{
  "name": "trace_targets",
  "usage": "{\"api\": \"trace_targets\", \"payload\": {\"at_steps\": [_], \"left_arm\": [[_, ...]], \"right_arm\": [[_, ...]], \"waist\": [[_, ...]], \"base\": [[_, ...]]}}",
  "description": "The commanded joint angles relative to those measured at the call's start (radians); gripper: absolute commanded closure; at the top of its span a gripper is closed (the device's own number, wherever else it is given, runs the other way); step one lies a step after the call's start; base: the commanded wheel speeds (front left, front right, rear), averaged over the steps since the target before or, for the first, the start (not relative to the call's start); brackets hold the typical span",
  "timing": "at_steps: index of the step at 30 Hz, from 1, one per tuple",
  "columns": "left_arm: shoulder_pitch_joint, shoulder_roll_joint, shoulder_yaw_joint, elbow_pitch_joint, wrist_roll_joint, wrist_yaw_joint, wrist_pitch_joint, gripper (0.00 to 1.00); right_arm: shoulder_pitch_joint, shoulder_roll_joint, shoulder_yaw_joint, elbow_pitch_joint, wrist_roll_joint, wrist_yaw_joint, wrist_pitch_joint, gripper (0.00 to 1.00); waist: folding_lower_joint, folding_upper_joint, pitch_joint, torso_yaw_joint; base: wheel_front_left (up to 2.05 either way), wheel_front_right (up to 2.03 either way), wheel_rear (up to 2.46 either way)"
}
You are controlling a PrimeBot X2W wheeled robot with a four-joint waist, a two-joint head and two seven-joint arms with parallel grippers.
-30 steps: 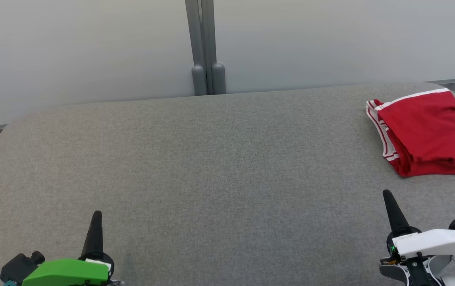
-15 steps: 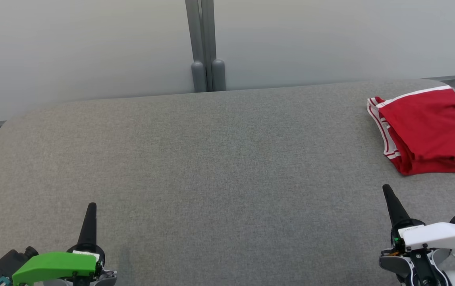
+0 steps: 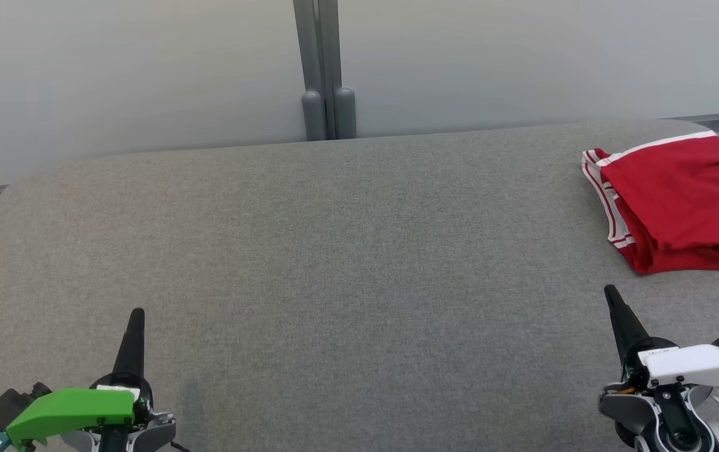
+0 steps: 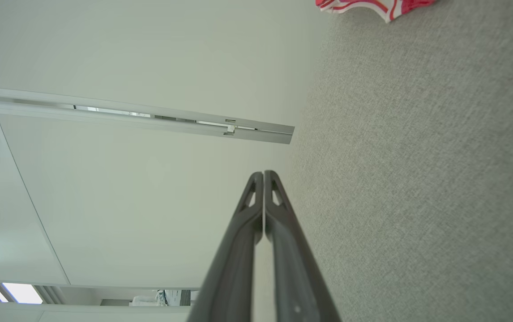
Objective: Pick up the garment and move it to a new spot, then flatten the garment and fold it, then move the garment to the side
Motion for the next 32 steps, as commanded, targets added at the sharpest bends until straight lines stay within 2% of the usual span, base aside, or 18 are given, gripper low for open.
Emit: {"api": "trace_targets", "payload": {"at_steps": [1, 26, 32], "left_arm": [[-0.028, 0.004, 0.007, 0.002, -0.026, -0.007, 0.006, 1.00], [-0.076, -0.002, 0.052, 0.036, -0.199, -0.033, 0.057, 1.00], [-0.076, -0.004, 0.055, 0.035, -0.191, -0.033, 0.059, 1.00]], "right_arm": [[-0.022, 0.000, -0.005, 0.001, 0.022, 0.000, 0.008, 1.00], [-0.061, 0.011, -0.034, 0.035, 0.185, 0.000, 0.058, 1.00], [-0.059, 0.013, -0.036, 0.035, 0.181, 0.000, 0.060, 1.00]], "waist": [[0.0000, 0.0000, 0.001, 0.000], [0.0000, 0.0000, 0.024, 0.000], [0.0000, 0.0000, 0.024, 0.000]], "base": [[0.00, 0.00, 0.00], [0.00, 0.00, 0.00], [0.00, 0.00, 0.00]]}}
